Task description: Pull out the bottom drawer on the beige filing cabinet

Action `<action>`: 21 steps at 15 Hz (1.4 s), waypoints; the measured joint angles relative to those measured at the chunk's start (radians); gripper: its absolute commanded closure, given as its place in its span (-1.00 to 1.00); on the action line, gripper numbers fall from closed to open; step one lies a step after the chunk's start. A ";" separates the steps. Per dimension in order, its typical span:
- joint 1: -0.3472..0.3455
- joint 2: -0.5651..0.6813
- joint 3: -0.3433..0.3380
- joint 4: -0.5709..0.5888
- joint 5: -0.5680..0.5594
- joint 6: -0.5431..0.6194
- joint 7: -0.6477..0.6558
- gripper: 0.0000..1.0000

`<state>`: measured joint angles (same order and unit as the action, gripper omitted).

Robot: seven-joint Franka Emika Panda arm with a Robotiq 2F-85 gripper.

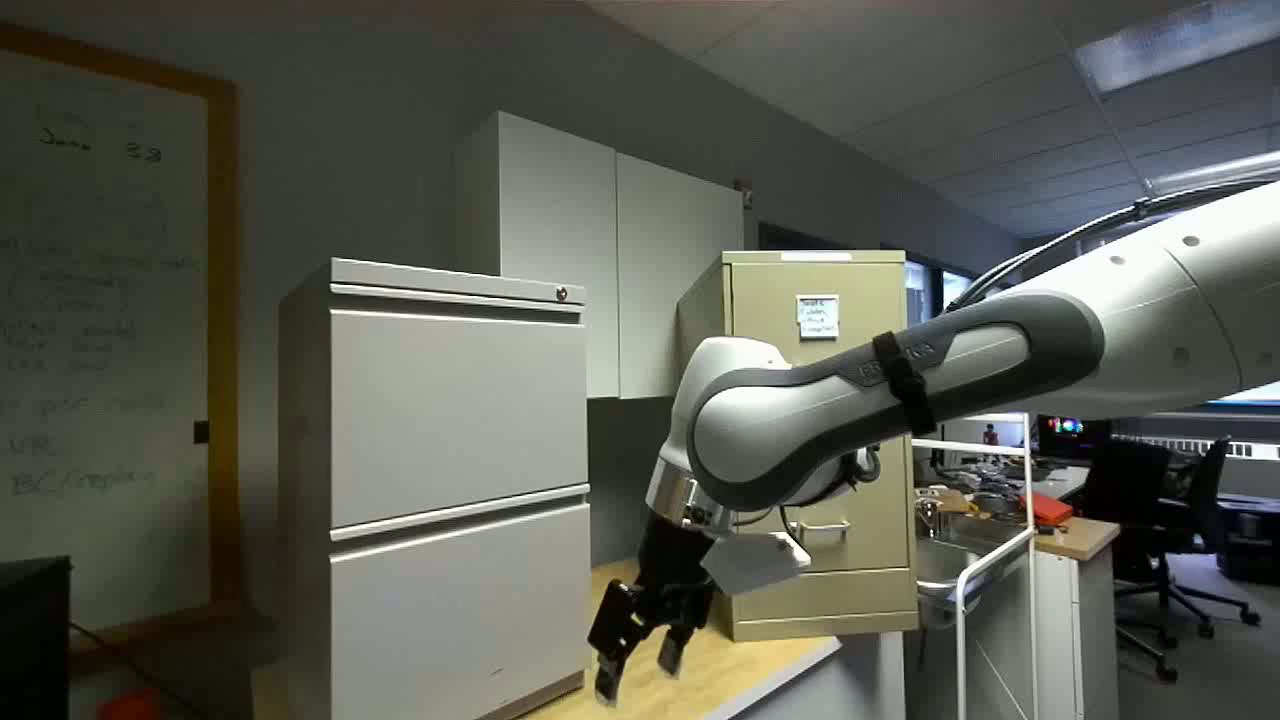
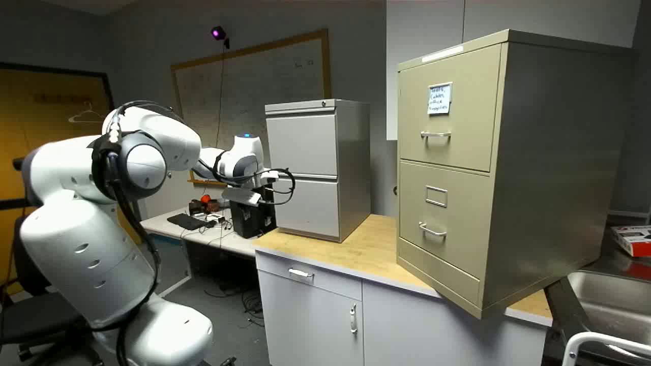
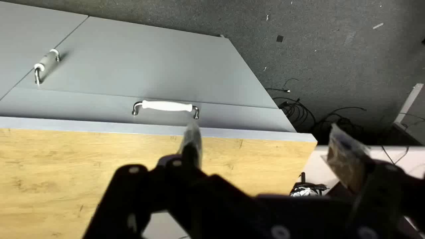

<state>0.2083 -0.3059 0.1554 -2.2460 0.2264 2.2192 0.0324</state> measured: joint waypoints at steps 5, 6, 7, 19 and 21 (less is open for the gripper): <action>0.000 -0.001 0.000 0.002 0.000 0.003 0.000 -1.00; 0.000 -0.001 0.000 0.002 0.000 0.003 0.000 -1.00; 0.000 -0.001 0.000 0.002 0.000 0.003 0.000 -1.00; -0.111 0.026 -0.085 -0.030 0.007 0.203 0.019 -1.00; -0.141 0.025 -0.138 -0.043 0.050 0.253 0.017 -1.00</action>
<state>0.0677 -0.2805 0.0176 -2.2891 0.2769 2.4721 0.0489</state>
